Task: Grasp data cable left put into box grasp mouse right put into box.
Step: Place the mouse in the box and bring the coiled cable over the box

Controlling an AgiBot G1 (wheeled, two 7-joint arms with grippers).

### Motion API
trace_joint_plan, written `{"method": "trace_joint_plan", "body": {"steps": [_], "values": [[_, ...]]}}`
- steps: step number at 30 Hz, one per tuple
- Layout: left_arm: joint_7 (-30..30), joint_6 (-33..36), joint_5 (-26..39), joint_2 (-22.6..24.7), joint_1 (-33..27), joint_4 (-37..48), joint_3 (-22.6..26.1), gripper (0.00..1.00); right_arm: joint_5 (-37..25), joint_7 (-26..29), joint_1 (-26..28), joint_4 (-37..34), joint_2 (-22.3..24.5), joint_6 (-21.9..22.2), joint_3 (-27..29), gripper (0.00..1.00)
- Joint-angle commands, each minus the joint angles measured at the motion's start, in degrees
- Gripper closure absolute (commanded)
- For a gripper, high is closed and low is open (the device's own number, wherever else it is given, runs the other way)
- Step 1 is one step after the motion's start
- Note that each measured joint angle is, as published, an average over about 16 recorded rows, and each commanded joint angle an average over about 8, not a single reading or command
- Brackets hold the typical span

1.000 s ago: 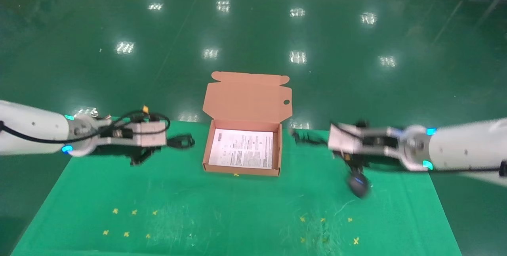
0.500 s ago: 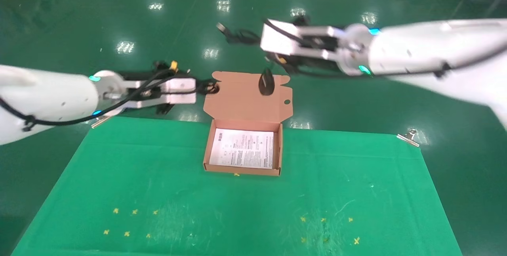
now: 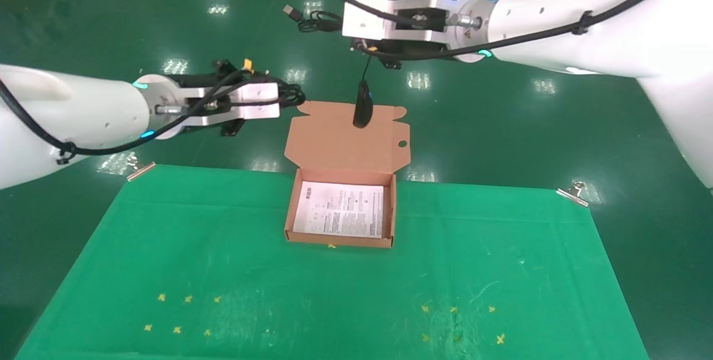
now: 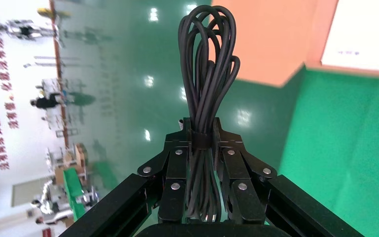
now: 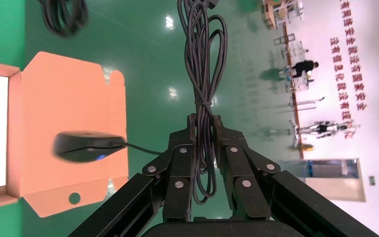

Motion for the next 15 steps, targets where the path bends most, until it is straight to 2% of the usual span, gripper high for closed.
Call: {"method": "trace_joint_plan", "body": {"steps": [1,15], "values": [[-0.1,0.3,-0.1,-0.4,0.1,0.0,-0.1,1.0,0.2,0.0,-0.3,-0.1,-0.2,0.2,0.0,1.0],[-5.0,5.3,7.6,-2.5,1.2,-0.2,0.7,1.0,2.8,-3.3,-3.4,-7.5,-4.2,1.9,-1.4,1.0]]}}
